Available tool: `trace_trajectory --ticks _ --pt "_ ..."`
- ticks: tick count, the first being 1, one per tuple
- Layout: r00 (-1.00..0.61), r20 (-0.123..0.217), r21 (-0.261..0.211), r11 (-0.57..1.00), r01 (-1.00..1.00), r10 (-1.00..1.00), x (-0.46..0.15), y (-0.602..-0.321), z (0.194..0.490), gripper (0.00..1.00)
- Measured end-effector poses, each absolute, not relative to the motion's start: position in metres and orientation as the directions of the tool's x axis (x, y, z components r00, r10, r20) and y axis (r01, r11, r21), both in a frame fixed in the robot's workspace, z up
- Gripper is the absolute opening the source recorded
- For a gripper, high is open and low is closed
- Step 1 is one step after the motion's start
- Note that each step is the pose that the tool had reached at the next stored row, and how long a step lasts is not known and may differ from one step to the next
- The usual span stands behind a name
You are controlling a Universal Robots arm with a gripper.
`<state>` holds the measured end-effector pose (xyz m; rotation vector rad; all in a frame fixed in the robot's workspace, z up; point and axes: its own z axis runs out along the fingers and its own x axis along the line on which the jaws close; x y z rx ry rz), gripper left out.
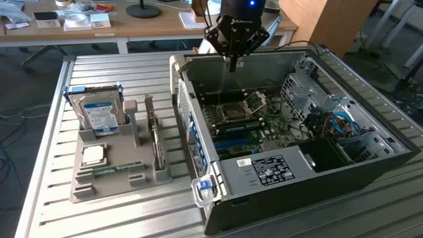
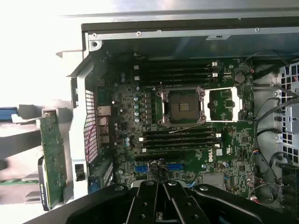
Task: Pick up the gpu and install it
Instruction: 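Reach for the gpu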
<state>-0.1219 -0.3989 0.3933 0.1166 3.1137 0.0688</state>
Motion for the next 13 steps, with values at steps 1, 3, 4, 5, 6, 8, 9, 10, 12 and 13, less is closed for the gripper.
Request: trace_trajectory --ticks 1,3,4,5,6,8,9,10,12,13 --pt "-0.997 -0.023 0.045 0.996 0.074 0.075 -0.1219 -0.3988 0.3933 0.11" --pt "-0.997 -0.023 0.045 0.996 0.074 0.075 -0.1219 -0.3989 0.3933 0.11" --pt "-0.997 -0.023 0.045 0.996 0.074 0.075 -0.1219 -0.3989 0.3933 0.11" --pt "-0.997 -0.023 0.045 0.996 0.074 0.075 -0.1219 -0.3989 0.3933 0.11" --pt "-0.997 -0.023 0.045 0.996 0.074 0.075 -0.1219 -0.3989 0.3933 0.11" --pt "-0.997 -0.023 0.045 0.996 0.074 0.075 -0.1219 -0.3989 0.3933 0.11" --pt "-0.997 -0.023 0.045 0.996 0.074 0.075 -0.1219 -0.3989 0.3933 0.11" --pt "-0.997 -0.023 0.045 0.996 0.074 0.075 -0.1219 -0.3988 0.3933 0.11" --pt "-0.997 -0.023 0.045 0.996 0.074 0.075 -0.1226 -0.3989 0.3932 0.11" --pt "-0.997 -0.024 0.045 0.996 0.074 0.075 -0.1234 -0.3989 0.3931 0.11"
